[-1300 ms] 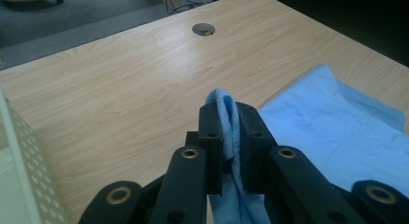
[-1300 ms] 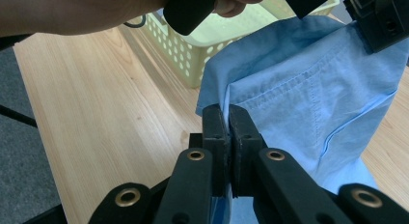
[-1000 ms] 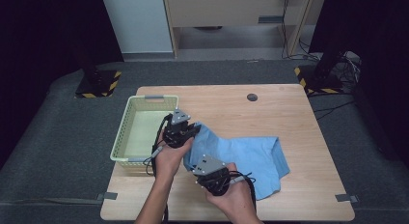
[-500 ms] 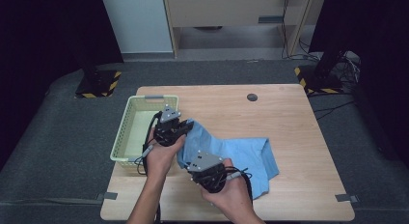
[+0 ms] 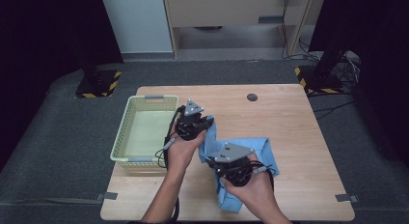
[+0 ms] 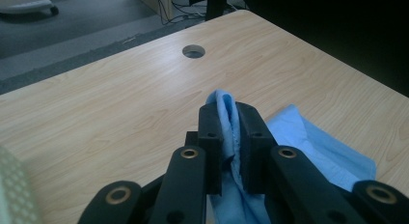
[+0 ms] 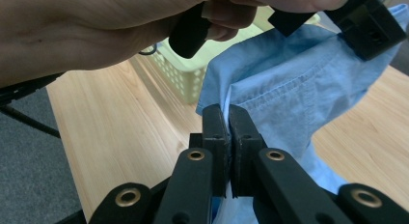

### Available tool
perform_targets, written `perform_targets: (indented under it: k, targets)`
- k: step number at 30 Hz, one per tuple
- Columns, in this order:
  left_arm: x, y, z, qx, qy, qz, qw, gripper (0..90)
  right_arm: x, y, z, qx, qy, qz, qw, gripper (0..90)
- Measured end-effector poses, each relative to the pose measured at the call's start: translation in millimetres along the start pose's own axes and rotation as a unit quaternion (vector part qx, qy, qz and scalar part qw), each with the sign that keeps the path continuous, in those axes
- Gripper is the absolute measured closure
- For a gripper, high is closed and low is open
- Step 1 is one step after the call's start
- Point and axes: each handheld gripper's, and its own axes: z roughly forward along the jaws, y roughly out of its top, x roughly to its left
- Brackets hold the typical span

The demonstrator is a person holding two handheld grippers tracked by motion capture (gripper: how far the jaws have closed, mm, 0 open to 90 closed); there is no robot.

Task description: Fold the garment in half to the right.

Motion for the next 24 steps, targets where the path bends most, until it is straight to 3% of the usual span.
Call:
perform_targets:
  k: [6, 12, 24]
  targets:
    - [-9.6, 4.6, 19.8, 0.007, -0.007, 0.000, 1.0000, 82.3, -18.7, -13.2, -11.3, 0.004, -0.002, 0.021, 0.9998, 87.9]
    - [-15.9, 8.9, 30.1, 0.007, -0.011, -0.001, 0.9999, 82.3, -29.1, -17.0, -19.4, 0.007, -0.006, 0.024, 0.9997, 87.8]
    - [-18.7, -3.3, 56.2, 0.013, -0.024, -0.014, 0.9995, 82.2, -45.1, -38.7, -20.1, 0.028, -0.015, 0.037, 0.9988, 87.9]
